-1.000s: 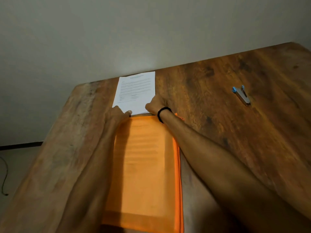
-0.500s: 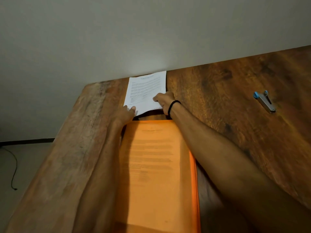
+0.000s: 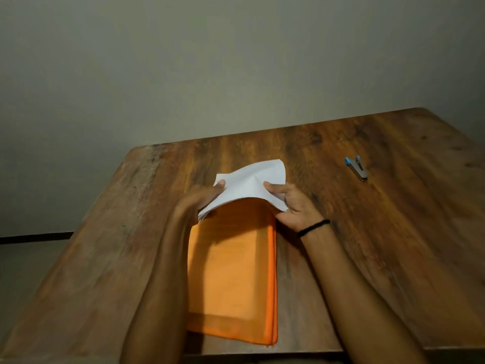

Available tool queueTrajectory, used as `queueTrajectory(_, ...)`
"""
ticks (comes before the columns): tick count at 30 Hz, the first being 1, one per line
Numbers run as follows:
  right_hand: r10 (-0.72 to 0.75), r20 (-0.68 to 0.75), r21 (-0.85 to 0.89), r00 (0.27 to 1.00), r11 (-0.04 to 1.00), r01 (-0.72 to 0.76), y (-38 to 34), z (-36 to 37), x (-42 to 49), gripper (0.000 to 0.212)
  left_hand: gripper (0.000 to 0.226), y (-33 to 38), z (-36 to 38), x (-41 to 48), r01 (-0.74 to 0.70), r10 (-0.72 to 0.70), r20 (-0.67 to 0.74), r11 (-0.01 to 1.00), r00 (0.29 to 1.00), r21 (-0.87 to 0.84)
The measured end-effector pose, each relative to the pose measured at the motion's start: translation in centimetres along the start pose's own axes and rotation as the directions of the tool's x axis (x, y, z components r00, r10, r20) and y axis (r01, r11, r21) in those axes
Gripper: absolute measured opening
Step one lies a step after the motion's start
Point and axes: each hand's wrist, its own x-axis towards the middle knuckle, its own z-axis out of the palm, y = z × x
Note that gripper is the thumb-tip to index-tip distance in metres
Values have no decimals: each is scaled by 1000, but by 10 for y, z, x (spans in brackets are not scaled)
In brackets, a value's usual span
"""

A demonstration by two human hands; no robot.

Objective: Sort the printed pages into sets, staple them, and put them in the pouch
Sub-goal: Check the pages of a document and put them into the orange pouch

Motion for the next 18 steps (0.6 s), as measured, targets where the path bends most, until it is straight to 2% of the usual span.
queueTrajectory(2,1,47,5,999,1000,-1,4,-14,-33,42,62,-12,10,-18,-41,44,65,998,997,-47)
queueTrajectory(4,12,85,-83,996,997,-5,4,-32,-62,46,41,-23,22,-46,-97,100,56,994,993,-60)
queueTrajectory(7,64,108,-260,992,965,-34,0,-57,-89,47,34,-49,28,-68,-139,158,100,975,982,-171)
queueTrajectory(10,18,-20,-415,1000,910,-25,0,-68,-95,40,44,-73,33,-84,-195,206,139,977,969,-88)
queueTrajectory(12,-78,-90,-538,993,843,17,4,-70,-93,36,57,-82,39,-94,-228,230,135,973,964,-29)
queueTrajectory(14,-188,-140,-643,972,764,56,11,-70,-90,35,63,-88,44,-102,-240,243,96,970,965,-43)
queueTrajectory(18,-269,-94,-630,958,762,152,22,-68,-96,35,60,-94,49,-115,-265,269,26,959,963,-101)
